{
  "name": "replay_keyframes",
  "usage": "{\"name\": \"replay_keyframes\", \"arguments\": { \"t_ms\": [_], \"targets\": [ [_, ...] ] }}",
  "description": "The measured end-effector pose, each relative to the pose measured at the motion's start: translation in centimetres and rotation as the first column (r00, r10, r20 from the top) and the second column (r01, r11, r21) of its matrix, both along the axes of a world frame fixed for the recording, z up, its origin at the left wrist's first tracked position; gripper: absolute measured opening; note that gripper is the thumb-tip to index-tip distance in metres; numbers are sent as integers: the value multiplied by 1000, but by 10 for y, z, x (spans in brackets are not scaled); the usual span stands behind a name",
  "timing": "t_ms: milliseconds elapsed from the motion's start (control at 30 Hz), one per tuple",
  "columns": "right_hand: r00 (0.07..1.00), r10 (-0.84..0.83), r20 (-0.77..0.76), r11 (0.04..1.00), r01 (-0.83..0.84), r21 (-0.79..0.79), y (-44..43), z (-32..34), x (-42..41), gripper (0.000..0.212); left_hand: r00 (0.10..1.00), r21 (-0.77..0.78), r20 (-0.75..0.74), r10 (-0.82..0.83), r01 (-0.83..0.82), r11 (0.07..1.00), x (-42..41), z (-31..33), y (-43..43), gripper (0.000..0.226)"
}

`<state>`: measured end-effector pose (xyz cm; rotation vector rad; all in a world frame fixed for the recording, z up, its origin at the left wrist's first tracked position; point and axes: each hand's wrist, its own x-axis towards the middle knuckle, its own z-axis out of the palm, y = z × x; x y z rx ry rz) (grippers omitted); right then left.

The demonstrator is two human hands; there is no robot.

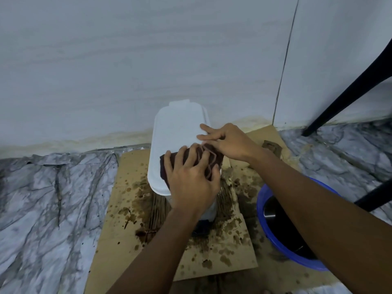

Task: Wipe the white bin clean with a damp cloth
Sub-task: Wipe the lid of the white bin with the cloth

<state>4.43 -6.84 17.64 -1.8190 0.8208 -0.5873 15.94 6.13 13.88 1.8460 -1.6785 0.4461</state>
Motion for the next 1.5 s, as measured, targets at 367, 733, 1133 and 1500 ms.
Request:
{"name": "replay_keyframes", "arguments": {
  "t_ms": [367, 733, 1133, 1500],
  "targets": [
    [999, 1, 39, 999, 0, -35, 6, -15, 0, 32, 998, -23, -49, -45, 44, 999, 54, -8, 34, 52],
    [998, 45, 43, 997, -42, -65, 3, -17, -3, 30, 993, -103, 15, -121, 122, 987, 25, -10, 25, 38],
    [990, 17, 137, 1000, -16, -14, 3, -21, -2, 33, 996, -103, -40, 75, -79, 991, -14, -7, -5, 37],
    [990, 17, 143, 999, -21, 29, 4, -23, 0, 28, 999, -157, -32, -33, 27, 987, 32, -16, 30, 37]
  ]
}}
